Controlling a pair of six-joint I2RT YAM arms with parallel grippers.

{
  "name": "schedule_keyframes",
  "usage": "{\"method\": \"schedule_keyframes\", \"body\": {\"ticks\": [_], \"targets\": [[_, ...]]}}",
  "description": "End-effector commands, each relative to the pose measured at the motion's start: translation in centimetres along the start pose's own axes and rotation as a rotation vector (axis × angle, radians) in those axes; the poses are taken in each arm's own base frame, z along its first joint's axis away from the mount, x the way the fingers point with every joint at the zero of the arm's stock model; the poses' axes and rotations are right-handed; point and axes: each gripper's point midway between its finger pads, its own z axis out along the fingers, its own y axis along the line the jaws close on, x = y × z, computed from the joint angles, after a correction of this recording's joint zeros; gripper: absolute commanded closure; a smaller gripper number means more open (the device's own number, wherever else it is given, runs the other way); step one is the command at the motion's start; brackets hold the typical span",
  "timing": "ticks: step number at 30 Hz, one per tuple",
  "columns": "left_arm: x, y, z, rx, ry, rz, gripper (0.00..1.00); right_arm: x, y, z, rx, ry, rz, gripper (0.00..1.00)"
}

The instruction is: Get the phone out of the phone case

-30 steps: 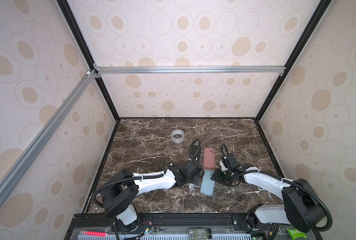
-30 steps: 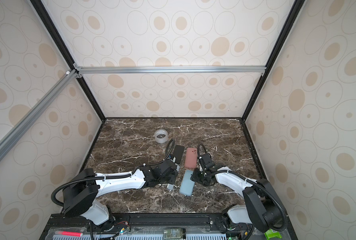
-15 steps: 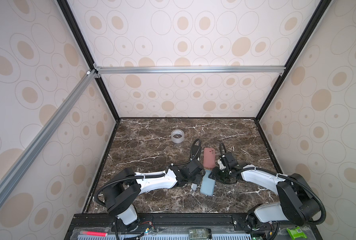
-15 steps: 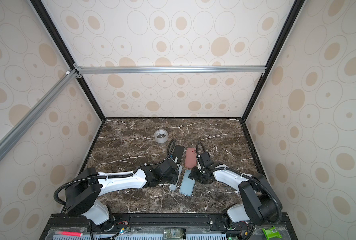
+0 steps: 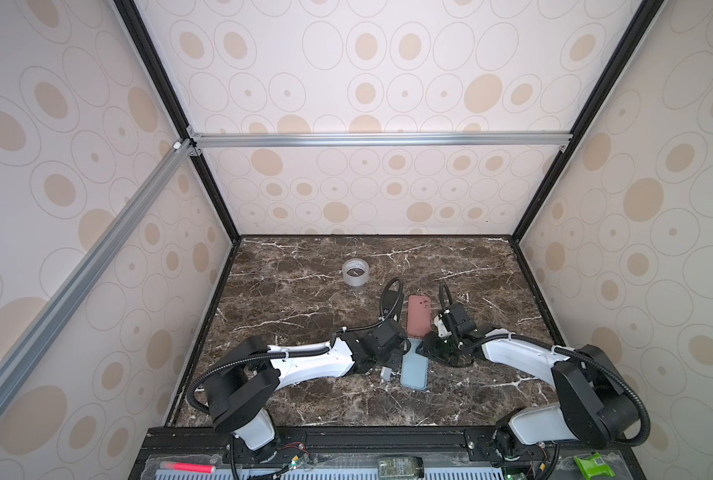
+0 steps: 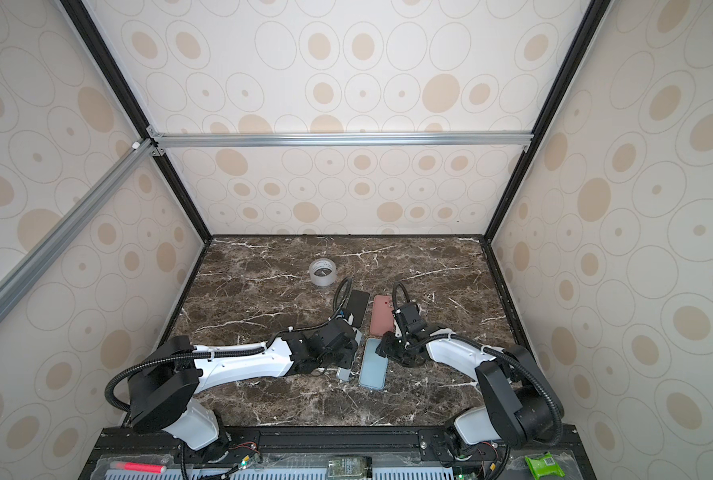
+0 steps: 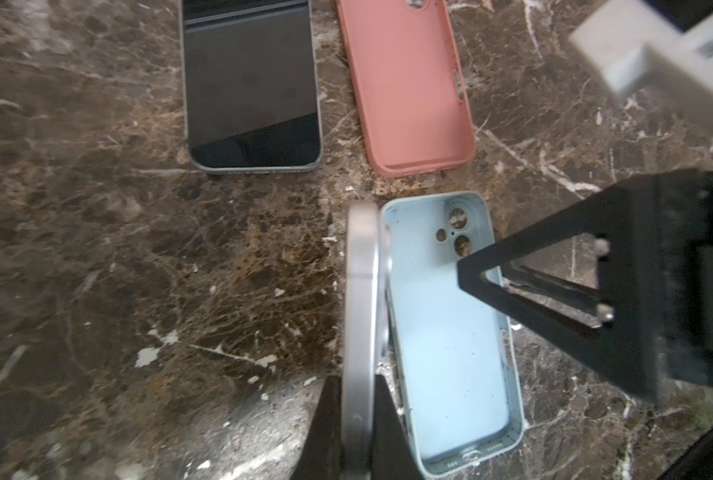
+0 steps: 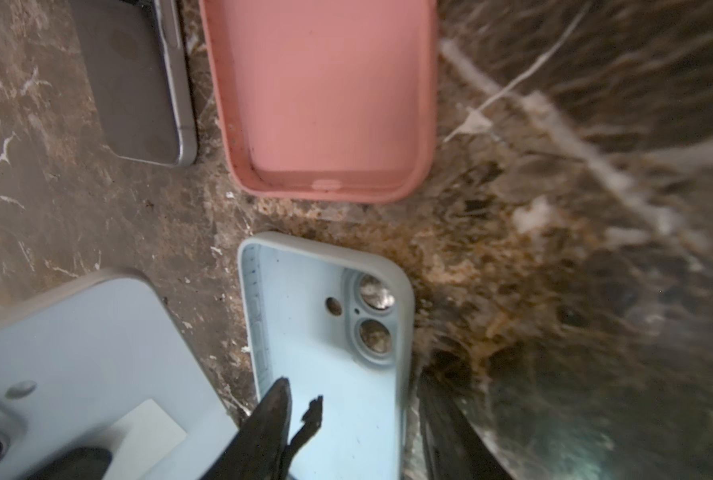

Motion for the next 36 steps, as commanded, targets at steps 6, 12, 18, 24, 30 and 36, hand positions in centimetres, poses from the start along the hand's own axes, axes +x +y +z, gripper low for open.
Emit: {"method": "schedule_keyframes", "body": {"ticks": [6, 12, 18, 24, 30, 36], "targets": [[-3.7, 1.6, -4.1, -0.204, -0.047, 0.021, 1.0, -2.5, 1.6, -8.4, -0.053, -0.303, -0.091, 0.4], [-4.2, 2.6, -4.3, -0.399, -0.006, 0.104, 1.0, -3.7, 1.3, -13.4, -0.038, -0.489, -0.105, 0.3], [-4.3, 2.5, -3.9, -0.505, 0.032, 0.128, 1.0, -3.2, -1.7, -16.5, 0.11, -0.552, -0.082, 0.31], [-3.5, 2.0, -2.9, -0.604, 0.053, 0.148, 1.0, -2.6, -6.0, -20.1, 0.317, -0.64, -0.03, 0.27], [-2.2, 1.5, -0.6, -0.614, 0.1, 0.146, 1.0, -2.1, -6.7, -23.4, 0.325, -0.735, -0.036, 0.2], [-1.5, 1.6, 0.7, -0.639, 0.128, 0.169, 0.99, -1.6, -6.8, -24.3, 0.281, -0.791, -0.052, 0.16]]}}
